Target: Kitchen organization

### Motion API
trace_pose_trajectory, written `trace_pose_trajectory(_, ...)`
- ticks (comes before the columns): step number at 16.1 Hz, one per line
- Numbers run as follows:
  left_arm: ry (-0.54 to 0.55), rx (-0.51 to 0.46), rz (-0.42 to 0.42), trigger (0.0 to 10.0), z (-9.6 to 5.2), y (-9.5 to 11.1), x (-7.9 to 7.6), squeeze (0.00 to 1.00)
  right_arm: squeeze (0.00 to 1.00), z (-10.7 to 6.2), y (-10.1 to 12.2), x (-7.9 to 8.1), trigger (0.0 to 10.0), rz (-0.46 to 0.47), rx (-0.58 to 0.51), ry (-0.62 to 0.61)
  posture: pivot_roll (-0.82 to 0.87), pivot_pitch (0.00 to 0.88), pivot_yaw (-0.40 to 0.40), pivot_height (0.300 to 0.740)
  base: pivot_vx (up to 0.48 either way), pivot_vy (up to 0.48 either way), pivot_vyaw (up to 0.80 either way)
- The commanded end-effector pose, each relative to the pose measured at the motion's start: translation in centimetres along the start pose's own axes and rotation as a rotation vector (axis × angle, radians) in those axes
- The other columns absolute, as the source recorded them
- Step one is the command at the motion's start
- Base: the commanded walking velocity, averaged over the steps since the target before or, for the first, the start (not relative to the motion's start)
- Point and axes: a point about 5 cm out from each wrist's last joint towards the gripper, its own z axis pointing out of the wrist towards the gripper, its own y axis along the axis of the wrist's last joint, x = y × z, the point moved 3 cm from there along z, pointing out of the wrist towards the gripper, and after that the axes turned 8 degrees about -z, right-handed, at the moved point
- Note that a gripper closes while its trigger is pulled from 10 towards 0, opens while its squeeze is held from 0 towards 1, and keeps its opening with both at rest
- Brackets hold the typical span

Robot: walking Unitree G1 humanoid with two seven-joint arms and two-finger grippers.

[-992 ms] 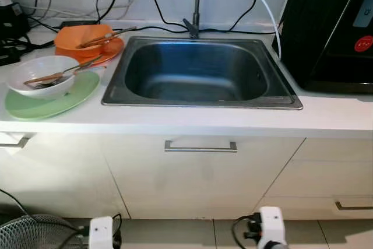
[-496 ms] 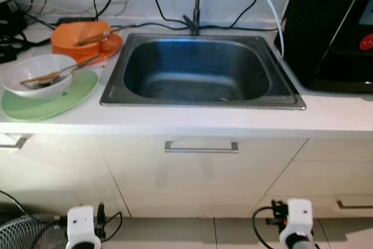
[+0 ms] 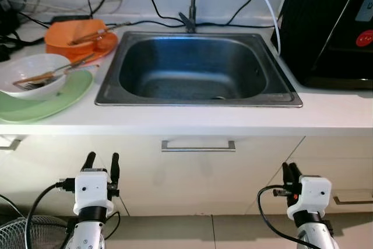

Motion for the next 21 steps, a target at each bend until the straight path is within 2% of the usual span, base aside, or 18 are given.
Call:
trace_pose_trajectory(1,-0.011,-0.027,0.014,10.0,0.1,1.3,-0.5,0.0,0.0,0.4,1.7,-0.4,10.0,-0.005,-0.044,-0.026,0.06,0.075,0.004,0.74,0.0,0.0,0.0)
trace_pose_trajectory(2,-0.019,-0.067,0.024,10.0,0.4,3.1,-1.0,0.0,0.0,0.8,4.1,-1.0,10.0,0.008,-0.097,-0.073,0.05,0.088,0.001,0.74,0.0,0.0,0.0)
trace_pose_trajectory(4,-0.036,-0.092,0.032,10.0,0.6,4.4,-1.6,0.0,0.0,1.1,5.7,-1.2,10.0,-0.001,-0.129,-0.089,0.05,0.09,-0.001,0.74,0.0,0.0,0.0)
trace_pose_trajectory(6,-0.045,-0.149,0.028,10.0,1.4,6.5,-2.3,0.0,0.0,2.0,8.3,-1.8,10.0,0.015,-0.187,-0.13,0.05,0.094,-0.008,0.74,0.0,0.0,0.0)
trace_pose_trajectory(8,-0.044,-0.171,0.018,10.0,2.1,7.5,-2.5,0.0,0.0,2.6,10.0,-1.4,10.0,0.032,-0.217,-0.12,0.05,0.093,-0.008,0.74,0.0,0.0,0.0)
trace_pose_trajectory(10,-0.057,-0.209,0.025,10.0,4.1,8.6,-3.2,0.0,0.0,4.1,11.6,-0.1,10.0,0.055,-0.254,-0.073,0.06,0.076,-0.015,0.74,0.0,0.0,0.0)
trace_pose_trajectory(12,-0.028,-0.238,0.049,10.0,6.2,9.2,-3.1,0.0,0.0,5.6,12.6,1.8,10.0,0.109,-0.269,-0.023,0.06,0.064,-0.014,0.74,0.0,0.0,0.0)
trace_pose_trajectory(13,-0.028,-0.237,0.054,10.0,6.5,9.2,-3.1,0.0,0.0,5.9,12.6,2.4,10.0,0.114,-0.262,-0.002,0.06,0.063,-0.013,0.74,0.0,0.0,0.0)
trace_pose_trajectory(15,-0.032,-0.208,0.062,10.0,8.3,8.6,-3.3,0.0,0.0,7.3,12.1,5.0,10.0,0.123,-0.212,0.075,0.07,0.044,-0.012,0.74,0.0,0.0,0.0)
trace_pose_trajectory(17,-0.101,-0.134,0.006,10.0,9.7,7.0,-4.7,0.0,0.0,9.0,11.6,7.1,10.0,0.131,-0.165,0.12,0.07,0.031,0.002,0.74,0.0,0.0,0.0)
trace_pose_trajectory(18,-0.134,-0.105,-0.05,10.0,10.3,6.4,-5.6,0.62,0.0,9.7,11.7,8.1,10.0,0.131,-0.16,0.154,0.08,0.024,0.003,0.74,0.0,0.0,0.0)
trace_pose_trajectory(19,-0.176,-0.089,-0.09,10.0,10.7,6.2,-6.8,1.0,1.0,10.0,12.1,9.2,10.0,0.139,-0.17,0.2,0.08,0.013,0.004,0.74,0.0,0.0,0.0)
trace_pose_trajectory(21,-0.237,-0.108,-0.109,10.0,11.1,7.0,-8.6,1.0,1.0,10.4,13.1,10.5,10.0,0.188,-0.188,0.256,0.08,0.013,0.003,0.74,0.0,0.0,0.0)
